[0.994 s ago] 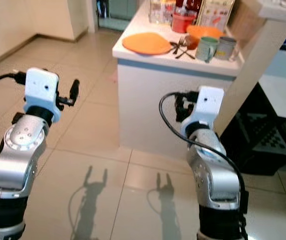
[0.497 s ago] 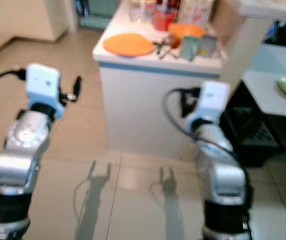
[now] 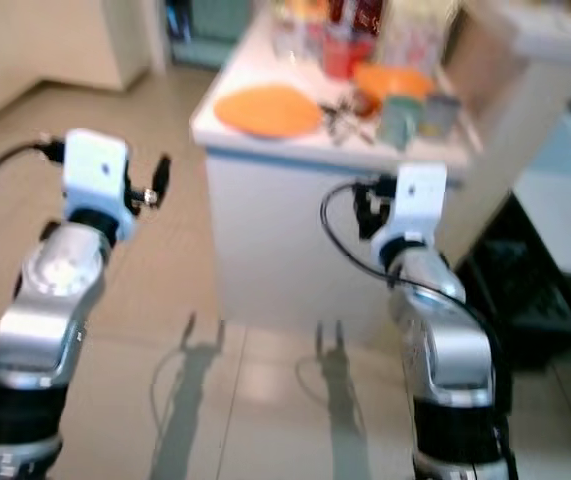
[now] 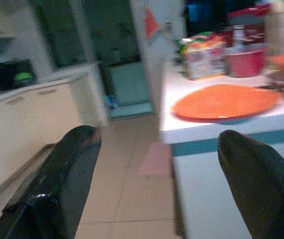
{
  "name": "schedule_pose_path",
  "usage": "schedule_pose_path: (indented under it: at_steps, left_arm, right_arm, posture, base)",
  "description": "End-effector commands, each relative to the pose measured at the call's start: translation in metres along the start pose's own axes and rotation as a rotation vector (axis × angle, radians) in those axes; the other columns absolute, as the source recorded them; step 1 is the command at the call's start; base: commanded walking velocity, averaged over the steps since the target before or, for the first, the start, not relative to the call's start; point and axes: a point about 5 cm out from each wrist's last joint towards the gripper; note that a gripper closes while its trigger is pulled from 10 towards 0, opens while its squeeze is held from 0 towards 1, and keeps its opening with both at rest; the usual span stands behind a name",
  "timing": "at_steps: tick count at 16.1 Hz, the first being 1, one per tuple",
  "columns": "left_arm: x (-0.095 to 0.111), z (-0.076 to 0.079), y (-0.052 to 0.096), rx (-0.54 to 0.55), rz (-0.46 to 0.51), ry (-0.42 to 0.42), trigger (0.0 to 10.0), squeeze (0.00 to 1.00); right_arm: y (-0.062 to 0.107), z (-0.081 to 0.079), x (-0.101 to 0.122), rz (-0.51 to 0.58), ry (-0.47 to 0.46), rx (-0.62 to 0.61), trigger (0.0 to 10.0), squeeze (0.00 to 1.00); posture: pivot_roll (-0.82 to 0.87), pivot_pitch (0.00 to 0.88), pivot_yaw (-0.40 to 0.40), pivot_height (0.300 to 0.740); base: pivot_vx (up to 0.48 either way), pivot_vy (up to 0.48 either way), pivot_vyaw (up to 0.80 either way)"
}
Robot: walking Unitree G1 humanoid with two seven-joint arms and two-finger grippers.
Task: Setting the table
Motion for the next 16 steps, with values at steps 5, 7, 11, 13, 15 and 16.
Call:
schedule_pose_path:
  at_steps: [5, 7, 11, 13, 15, 16]
  left_arm:
    - [-0.0006, -0.0067, 0.0002, 0.019, -0.005, -0.012, 10.0, 0.00]
    - [-0.0004, -0.0067, 0.0002, 0.019, -0.005, -0.013, 10.0, 0.00]
    - [-0.0003, -0.0070, 0.0002, 0.017, -0.005, -0.020, 10.0, 0.00]
    - [-0.0005, -0.0050, 0.0007, 0.010, -0.005, -0.023, 10.0, 0.00]
    - [-0.0004, -0.0046, 0.0006, 0.009, -0.005, -0.023, 10.0, 0.00]
    - [-0.0004, -0.0049, 0.0005, 0.010, -0.005, -0.023, 10.0, 0.00]
  right_arm:
    - [-0.0002, -0.0047, 0.0040, 0.021, -0.071, 0.002, 10.0, 0.00]
    - [-0.0002, -0.0050, 0.0035, 0.017, -0.065, 0.006, 10.0, 0.00]
    - [-0.0010, -0.0035, 0.0024, 0.005, -0.098, -0.010, 10.0, 0.00]
    - [-0.0004, -0.0031, 0.0022, 0.005, -0.101, -0.009, 10.0, 0.00]
    - [-0.0008, -0.0042, 0.0030, 0.010, -0.094, 0.000, 10.0, 0.00]
    - [-0.0011, -0.0051, 0.0033, 0.011, -0.090, 0.006, 10.0, 0.00]
  posture:
    - [0.00, 0.000, -0.055, 0.740]
    - [0.01, 0.000, -0.057, 0.740]
    - [0.01, 0.000, -0.059, 0.740]
    - [0.01, 0.000, -0.059, 0.740]
    - [0.01, 0.000, -0.057, 0.740]
    - [0.01, 0.000, -0.057, 0.740]
  base:
    - [0.376, 0.000, 0.25]
    - [0.377, 0.000, 0.00]
    - [0.375, 0.000, -0.35]
    - [0.369, 0.000, -0.80]
    - [0.373, 0.000, -0.38]
    - [0.371, 0.000, 0.00]
Point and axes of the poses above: a point about 5 cm out from each wrist's last joint towards the gripper, its own y axis pointing back from the gripper into the wrist, its own x axis along the axis of the wrist's last joint, z = x × y, and after that the axes turned 2 degrees about y, right-handed
